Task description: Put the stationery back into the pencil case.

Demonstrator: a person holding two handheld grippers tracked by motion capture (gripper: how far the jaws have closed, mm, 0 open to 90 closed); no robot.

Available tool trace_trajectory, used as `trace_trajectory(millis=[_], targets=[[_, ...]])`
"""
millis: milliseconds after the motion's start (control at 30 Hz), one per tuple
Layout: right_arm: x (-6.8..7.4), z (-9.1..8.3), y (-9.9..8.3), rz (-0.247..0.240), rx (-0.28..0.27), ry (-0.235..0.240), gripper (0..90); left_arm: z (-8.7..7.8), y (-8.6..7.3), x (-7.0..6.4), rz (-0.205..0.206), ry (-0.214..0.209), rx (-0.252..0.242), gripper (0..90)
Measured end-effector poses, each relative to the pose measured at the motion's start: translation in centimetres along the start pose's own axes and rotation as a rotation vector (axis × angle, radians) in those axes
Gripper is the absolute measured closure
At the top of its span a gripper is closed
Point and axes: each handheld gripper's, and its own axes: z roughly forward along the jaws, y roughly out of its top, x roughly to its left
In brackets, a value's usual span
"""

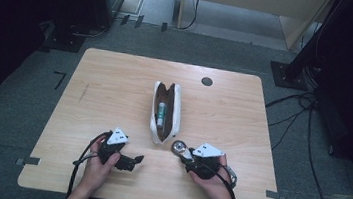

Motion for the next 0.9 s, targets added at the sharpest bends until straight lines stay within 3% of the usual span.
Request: trace_trajectory(millis=[467, 600, 833, 900], targets=[[2.1, 0.9, 0.7, -0.042, -0.003, 0.075, 52.5, 0.4, -0.2, -0.3, 0.029, 0.002, 0.002, 2.0], [2.7, 1.0, 1.0, -0.055, -0.006, 0.056, 52.6, 0.5, -0.2, -0.3, 0.023, -0.001, 0.011, 2.0], [3.2, 1.3, 1.3, -0.050, -0.009, 0.084, 52.6, 0.6, 0.0, -0.3, 0.033, -0.007, 0.032, 2.0], [3.4, 1.4, 1.3, -0.050, -0.010, 0.086, 52.6, 0.6, 0.0, -0.3, 0.028, 0.009, 0.032, 2.0]])
